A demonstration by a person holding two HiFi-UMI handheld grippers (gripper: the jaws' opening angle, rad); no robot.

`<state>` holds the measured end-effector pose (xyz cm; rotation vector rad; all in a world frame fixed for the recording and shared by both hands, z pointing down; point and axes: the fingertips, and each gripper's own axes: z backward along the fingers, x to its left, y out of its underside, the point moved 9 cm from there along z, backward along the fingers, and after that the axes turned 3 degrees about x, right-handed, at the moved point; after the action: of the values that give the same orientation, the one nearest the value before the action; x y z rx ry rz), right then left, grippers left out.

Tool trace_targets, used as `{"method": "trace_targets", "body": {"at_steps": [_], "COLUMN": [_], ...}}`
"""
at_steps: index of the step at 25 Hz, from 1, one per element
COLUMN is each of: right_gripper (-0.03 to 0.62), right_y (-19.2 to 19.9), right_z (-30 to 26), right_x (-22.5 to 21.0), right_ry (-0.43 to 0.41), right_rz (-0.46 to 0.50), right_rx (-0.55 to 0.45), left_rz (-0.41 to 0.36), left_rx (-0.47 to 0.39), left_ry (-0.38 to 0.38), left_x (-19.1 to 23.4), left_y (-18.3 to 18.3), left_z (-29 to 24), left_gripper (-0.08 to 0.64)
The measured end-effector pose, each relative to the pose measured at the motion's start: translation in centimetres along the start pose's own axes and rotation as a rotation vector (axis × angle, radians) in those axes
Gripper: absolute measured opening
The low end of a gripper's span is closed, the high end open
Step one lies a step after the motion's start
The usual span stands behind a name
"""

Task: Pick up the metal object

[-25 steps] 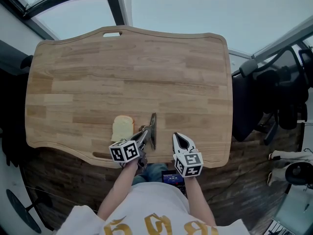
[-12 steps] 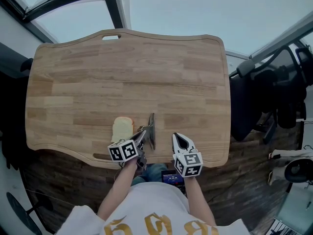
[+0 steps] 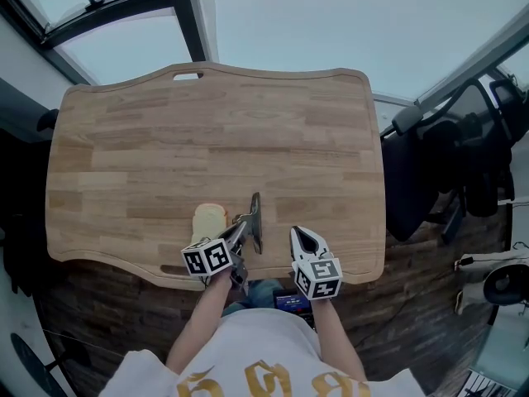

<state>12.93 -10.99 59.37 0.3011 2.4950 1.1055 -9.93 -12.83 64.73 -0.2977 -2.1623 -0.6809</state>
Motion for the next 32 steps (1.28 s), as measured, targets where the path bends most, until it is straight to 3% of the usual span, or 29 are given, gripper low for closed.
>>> {"method": "trace_targets", "body": {"at_steps": [14, 32], "right_gripper": [0.011, 0.011], "right_y": [-1.3, -2.7], "right_z": [2.6, 8.1], "right_x": [2.5, 5.5], "right_ry": [0.034, 0.091], "right_rz": [0.04, 0.1], "right_rx": [-0.091, -0.252], "left_rz": [-0.061, -0.173], "left_rx": [-0.097, -0.254], "left_ry": [0.098, 0.351], "left_x": [-3.3, -7.9], "left_y": [-1.9, -1.4], "left_z": [3.7, 10.3], "left_gripper": [0.02, 0.02]}}
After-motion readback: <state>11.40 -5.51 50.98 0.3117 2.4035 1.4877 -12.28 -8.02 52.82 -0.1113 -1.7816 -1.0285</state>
